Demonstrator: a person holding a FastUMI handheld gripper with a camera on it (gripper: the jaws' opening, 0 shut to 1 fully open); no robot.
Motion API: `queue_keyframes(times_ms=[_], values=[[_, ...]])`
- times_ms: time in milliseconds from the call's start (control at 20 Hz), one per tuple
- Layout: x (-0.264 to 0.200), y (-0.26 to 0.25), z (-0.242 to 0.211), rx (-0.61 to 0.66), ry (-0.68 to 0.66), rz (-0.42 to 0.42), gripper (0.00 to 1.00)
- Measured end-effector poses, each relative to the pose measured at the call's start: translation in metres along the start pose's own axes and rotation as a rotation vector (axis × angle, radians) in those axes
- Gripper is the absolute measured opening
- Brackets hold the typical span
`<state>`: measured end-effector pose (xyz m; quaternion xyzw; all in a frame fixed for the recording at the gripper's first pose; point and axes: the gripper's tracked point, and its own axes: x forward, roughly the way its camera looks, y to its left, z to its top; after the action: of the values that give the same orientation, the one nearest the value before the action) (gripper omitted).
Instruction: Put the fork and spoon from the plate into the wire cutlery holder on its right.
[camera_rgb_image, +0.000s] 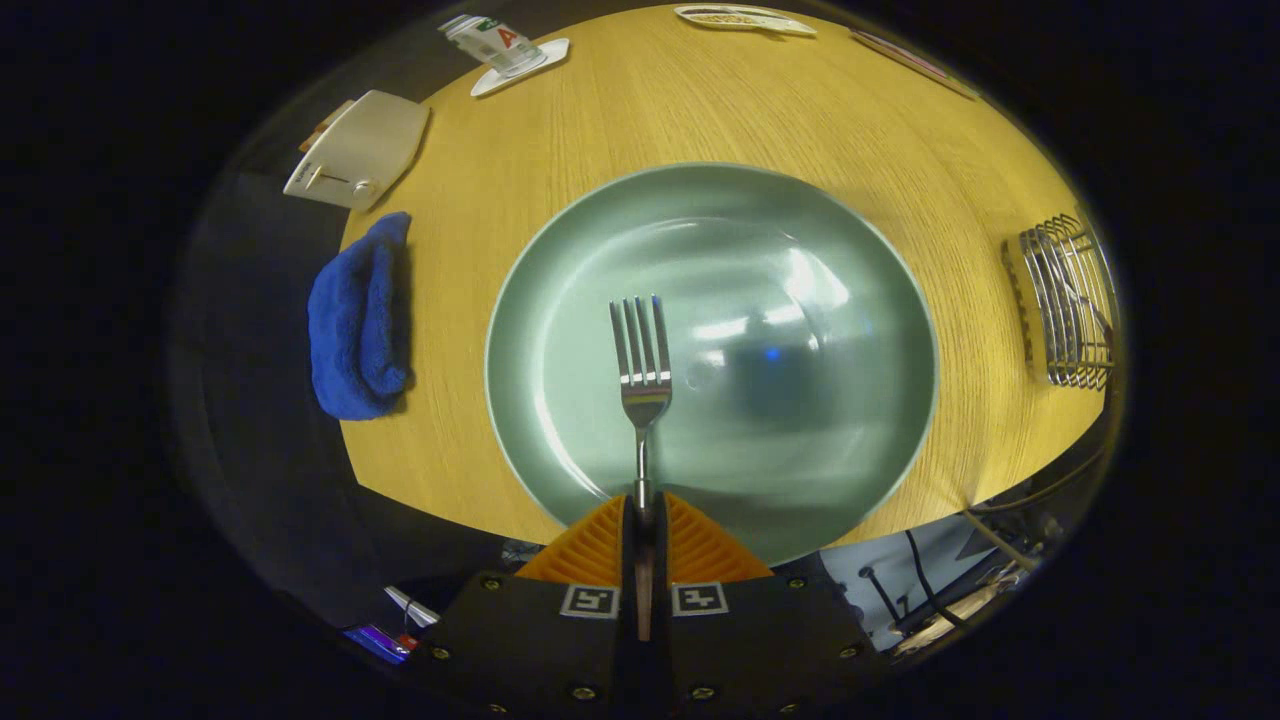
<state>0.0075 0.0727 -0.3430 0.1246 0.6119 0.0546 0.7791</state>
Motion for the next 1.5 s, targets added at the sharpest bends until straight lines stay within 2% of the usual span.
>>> queue_keyframes(times_ms=[100,150,200,400,1100,1500], values=[[-0.004,-0.001,0.006,0.003,-0.028,-0.004,0.05],[-0.010,0.000,0.009,0.018,-0.055,0.010,0.05],[-0.016,0.000,0.013,0.025,-0.078,0.022,0.01],[-0.032,-0.002,0.021,0.058,-0.141,0.061,0.01],[-0.086,-0.057,0.035,0.223,-0.315,0.077,0.00],[-0.123,-0.114,0.045,0.474,-0.439,0.100,0.01]])
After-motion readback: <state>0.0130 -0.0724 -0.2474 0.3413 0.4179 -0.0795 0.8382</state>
